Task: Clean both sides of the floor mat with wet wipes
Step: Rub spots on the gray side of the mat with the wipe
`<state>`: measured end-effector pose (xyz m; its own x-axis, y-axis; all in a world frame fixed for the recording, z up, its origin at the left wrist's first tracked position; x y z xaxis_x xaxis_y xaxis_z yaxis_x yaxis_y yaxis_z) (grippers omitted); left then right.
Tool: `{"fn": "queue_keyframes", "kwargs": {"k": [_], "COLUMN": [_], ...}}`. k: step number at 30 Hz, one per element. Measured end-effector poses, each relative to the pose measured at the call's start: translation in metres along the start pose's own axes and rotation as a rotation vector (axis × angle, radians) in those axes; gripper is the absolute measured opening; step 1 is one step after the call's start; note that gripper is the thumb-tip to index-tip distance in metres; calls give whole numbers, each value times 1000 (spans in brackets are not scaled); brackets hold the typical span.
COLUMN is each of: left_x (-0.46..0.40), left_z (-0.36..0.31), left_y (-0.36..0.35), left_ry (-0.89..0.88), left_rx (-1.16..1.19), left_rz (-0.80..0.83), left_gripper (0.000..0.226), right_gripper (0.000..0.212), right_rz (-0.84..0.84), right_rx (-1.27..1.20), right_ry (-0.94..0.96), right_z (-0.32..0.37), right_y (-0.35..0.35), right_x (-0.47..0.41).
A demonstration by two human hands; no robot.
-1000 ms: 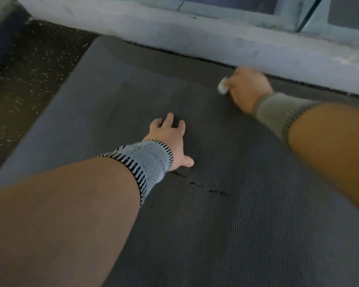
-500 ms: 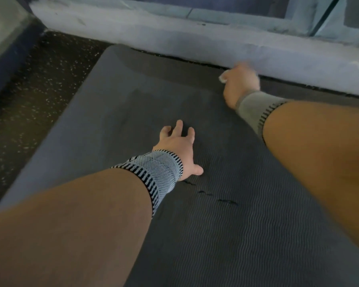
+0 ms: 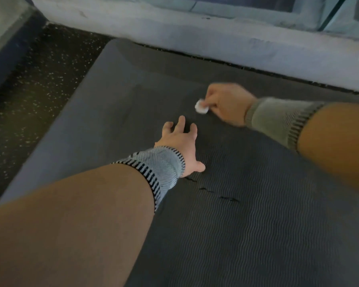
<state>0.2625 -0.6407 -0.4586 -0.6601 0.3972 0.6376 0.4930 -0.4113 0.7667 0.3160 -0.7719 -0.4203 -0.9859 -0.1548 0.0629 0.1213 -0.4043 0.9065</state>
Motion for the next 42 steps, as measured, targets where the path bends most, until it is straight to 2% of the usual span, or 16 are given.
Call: {"fn": "queue_keyframes", "kwargs": {"k": [4,7,9,11,14,16,21,23,26,27,32,34,36,38,40,42], "left_x": [0,-1,0,1,2,2,6,6,7,8,8,8,11,16,24,40], "left_z": [-1,-2,-3,-3,-5,-4,-6,-6,-9,-10,-5,-5,-8,-6,3,17], "left_y": [1,1,3,6,4,7,10,11,12,14,12,12,14,16,11,0], "left_ry": [4,-9,-14,-9,1,4,-25,-13,-14,-17,-15,-12,-28,-39,-48,-20], "left_rx": [-36,-52,-72,-102,-107,-129,-164,-172,-214,-227,-184,-167,-179,-140,-71,-26], "left_rz": [-1,-2,-19,-35,-5,-16,-38,-27,-27,-41,-33,-37,-57,-75,-79,-97], "left_gripper": [111,111,111,111,110,110,110,109,108,108,112,112,109,103,96,94], "right_gripper": [31,26,25,27,27,32,20,9,26,26,5,8,12,23,20,15], "right_rz": [-247,-204,-12,120,-183,-274,167,64,-234,-274,123,95,-122,-302,-224,17], "right_rx": [-23,-37,-55,-52,-49,-68,-179,-164,-106,-87,-318,-261,-192,-133,-140,-194], "right_ry": [-497,-253,58,150,-219,-405,60,32,-384,-393,-24,-22,-322,-488,-353,-80], "right_z": [-82,-18,39,40,-42,-61,58,31,-56,-52,67,49,-14,-39,8,82], "right_y": [40,11,-22,-26,17,22,-51,-27,16,19,-56,-44,-10,7,-22,-64], "right_x": [-4,13,51,66,39,39,110,105,81,82,153,145,123,115,112,123]}}
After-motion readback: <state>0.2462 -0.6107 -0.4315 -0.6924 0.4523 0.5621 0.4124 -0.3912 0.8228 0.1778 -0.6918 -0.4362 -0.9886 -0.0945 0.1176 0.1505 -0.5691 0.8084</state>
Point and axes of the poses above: each hand's wrist, its own x-axis away from the middle knuckle, its own y-axis out of the back of the hand, z = x × y, the point moved 10 cm from there along -x, towards the middle knuckle, and after that the axes turned 11 degrees about -x, right-handed, at the moved point
